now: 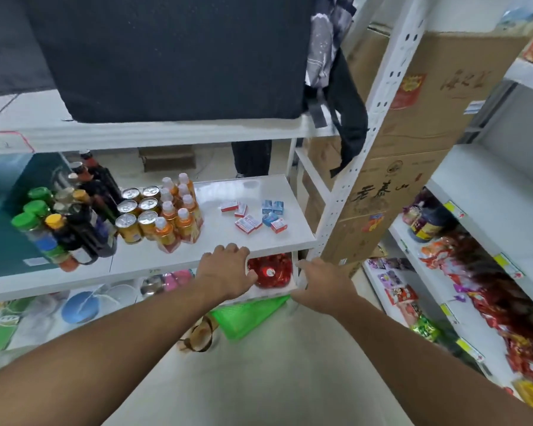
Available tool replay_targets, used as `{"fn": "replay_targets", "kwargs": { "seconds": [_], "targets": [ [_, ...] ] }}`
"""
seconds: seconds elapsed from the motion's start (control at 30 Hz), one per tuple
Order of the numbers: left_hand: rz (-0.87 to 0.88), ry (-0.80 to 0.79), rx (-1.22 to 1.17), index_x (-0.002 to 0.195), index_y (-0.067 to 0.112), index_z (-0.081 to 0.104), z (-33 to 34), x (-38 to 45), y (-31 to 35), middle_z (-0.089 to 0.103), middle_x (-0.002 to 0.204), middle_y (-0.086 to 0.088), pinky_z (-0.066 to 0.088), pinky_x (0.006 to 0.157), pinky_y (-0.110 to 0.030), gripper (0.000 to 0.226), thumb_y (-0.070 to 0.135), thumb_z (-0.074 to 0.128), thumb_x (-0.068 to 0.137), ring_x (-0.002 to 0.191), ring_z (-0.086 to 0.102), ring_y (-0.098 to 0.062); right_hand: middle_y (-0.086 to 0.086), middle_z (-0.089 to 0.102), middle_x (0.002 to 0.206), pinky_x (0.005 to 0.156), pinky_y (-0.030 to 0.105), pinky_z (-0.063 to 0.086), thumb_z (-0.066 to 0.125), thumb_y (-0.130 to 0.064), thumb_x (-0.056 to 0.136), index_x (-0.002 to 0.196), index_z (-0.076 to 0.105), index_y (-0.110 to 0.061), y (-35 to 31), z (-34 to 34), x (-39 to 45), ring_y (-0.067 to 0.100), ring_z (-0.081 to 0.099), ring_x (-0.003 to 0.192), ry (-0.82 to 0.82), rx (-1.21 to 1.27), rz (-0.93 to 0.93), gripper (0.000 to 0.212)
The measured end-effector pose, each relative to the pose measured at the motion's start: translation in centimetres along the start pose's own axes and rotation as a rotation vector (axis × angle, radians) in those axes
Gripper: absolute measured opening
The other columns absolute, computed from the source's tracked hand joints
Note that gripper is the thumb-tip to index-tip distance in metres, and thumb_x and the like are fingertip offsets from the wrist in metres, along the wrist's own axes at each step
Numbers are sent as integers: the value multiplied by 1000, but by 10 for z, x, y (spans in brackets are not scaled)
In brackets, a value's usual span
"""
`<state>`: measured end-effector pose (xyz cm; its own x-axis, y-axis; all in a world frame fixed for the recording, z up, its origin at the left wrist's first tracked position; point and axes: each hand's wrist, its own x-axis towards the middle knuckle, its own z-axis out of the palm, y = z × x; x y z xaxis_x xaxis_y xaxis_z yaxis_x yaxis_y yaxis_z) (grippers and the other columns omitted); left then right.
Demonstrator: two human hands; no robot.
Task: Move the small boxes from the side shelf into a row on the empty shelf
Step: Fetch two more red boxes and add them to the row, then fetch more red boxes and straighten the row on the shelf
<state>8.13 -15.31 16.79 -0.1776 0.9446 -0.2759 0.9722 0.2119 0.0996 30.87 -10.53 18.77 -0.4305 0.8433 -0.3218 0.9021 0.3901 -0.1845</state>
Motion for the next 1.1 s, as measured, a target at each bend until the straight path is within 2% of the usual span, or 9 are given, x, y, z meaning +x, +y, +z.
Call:
{"fn": "replay_targets", "kwargs": {
  "seconds": [0.1,0.23,0.57,0.73,0.87,0.97,1.1],
  "targets": [
    [-18,-22,0,155,28,47,10,7,-31,55,150,-4,48,107,-50,69,66,45,97,136,51,-31,4,58,139,103,47,53,65,-58,84,148,50,-30,-21,9,20,28,58,129,-18,-6,-4,72],
    [-31,-53,4,153,26,47,12,26,-55,54,151,-5,47,108,-50,62,58,48,100,138,50,-31,3,60,133,101,47,55,68,-55,86,145,53,-26,-35,16,46,26,60,126,-19,7,-25,67],
    [-42,-91,9,158,26,42,19,102,-56,52,155,-5,50,108,-49,64,51,58,101,139,50,-30,1,62,119,93,44,58,69,-58,84,139,56,-28,-13,26,155,25,62,112,-53,21,-86,64],
    [-73,-96,7,160,25,39,21,159,-60,51,155,-6,51,109,-53,65,47,58,102,140,50,-32,1,64,134,99,46,56,70,-49,85,147,54,-28,-7,23,218,25,60,122,-71,89,-123,67],
    [-103,-111,11,160,28,39,25,201,-64,51,156,-4,55,103,-53,66,42,61,100,139,51,-31,0,60,142,98,49,56,68,-49,88,149,50,-28,-11,29,265,26,60,125,-112,95,-148,67],
    [-39,-136,28,163,28,37,37,228,-74,48,160,-3,53,106,-50,70,33,64,99,140,50,-30,3,59,139,94,48,55,65,-44,91,147,47,-24,-13,37,290,29,58,123,-102,92,-151,62],
    [62,-141,-27,166,25,34,56,268,-85,38,169,-1,47,113,-49,74,27,66,99,146,44,-31,3,54,146,97,48,52,63,-36,92,151,46,-24,-19,54,325,29,56,129,-81,95,-146,62]
  ]
}}
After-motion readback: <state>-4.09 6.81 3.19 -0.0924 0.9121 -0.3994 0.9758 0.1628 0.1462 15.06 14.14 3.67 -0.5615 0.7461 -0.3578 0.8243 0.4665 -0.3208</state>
